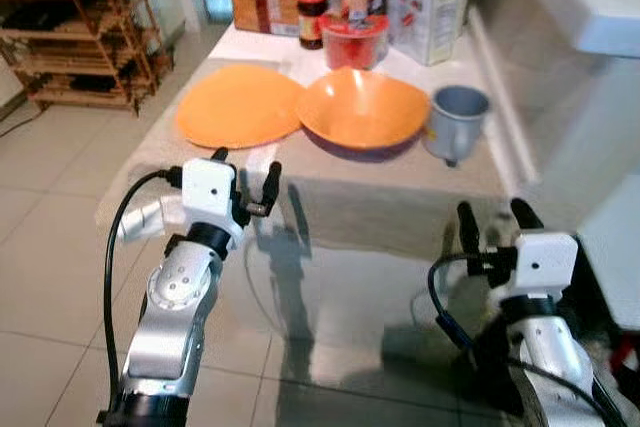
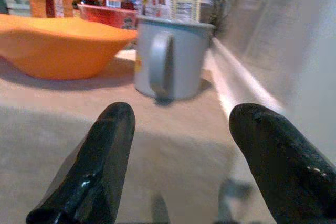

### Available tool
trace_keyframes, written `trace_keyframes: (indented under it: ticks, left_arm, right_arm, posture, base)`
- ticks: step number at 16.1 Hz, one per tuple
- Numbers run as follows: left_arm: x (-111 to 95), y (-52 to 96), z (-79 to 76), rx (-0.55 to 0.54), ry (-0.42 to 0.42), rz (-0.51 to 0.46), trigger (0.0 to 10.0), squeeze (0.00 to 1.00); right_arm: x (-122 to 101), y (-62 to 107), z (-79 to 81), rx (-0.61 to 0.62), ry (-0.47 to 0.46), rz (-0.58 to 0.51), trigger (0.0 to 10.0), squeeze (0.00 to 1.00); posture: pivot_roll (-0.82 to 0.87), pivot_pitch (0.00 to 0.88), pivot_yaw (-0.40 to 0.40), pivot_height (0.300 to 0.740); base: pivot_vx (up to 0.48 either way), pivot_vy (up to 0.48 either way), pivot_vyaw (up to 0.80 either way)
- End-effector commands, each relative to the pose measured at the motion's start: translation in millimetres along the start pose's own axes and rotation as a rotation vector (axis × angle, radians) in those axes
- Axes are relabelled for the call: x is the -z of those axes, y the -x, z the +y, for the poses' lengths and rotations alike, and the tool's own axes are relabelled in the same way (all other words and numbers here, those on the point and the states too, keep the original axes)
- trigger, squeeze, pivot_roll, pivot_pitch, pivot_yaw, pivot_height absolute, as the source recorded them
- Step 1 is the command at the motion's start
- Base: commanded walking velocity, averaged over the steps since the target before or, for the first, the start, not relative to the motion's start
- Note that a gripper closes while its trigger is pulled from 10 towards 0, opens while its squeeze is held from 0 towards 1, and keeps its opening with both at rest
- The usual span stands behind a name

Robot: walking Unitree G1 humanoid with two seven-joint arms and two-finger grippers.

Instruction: Setting the table

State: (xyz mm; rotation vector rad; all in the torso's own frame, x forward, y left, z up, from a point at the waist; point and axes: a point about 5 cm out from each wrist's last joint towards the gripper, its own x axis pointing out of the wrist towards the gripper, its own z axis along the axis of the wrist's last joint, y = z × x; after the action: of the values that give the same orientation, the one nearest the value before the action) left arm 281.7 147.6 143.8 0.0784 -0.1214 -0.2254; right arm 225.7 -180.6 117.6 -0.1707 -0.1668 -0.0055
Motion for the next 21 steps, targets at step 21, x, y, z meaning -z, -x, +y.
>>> trace_keyframes:
  ticks: [21]
  left_arm:
    - [-7.4, 4.0, 2.4, -0.001, -0.036, 0.001, 10.0, 0.00]
  right_arm:
    - [7.0, -65.0, 21.1, 0.001, -0.054, 0.006, 10.0, 0.00]
  posture:
    - [0.03, 0.028, 0.038, 0.740]
  base:
    - [0.000, 0.000, 0.00]
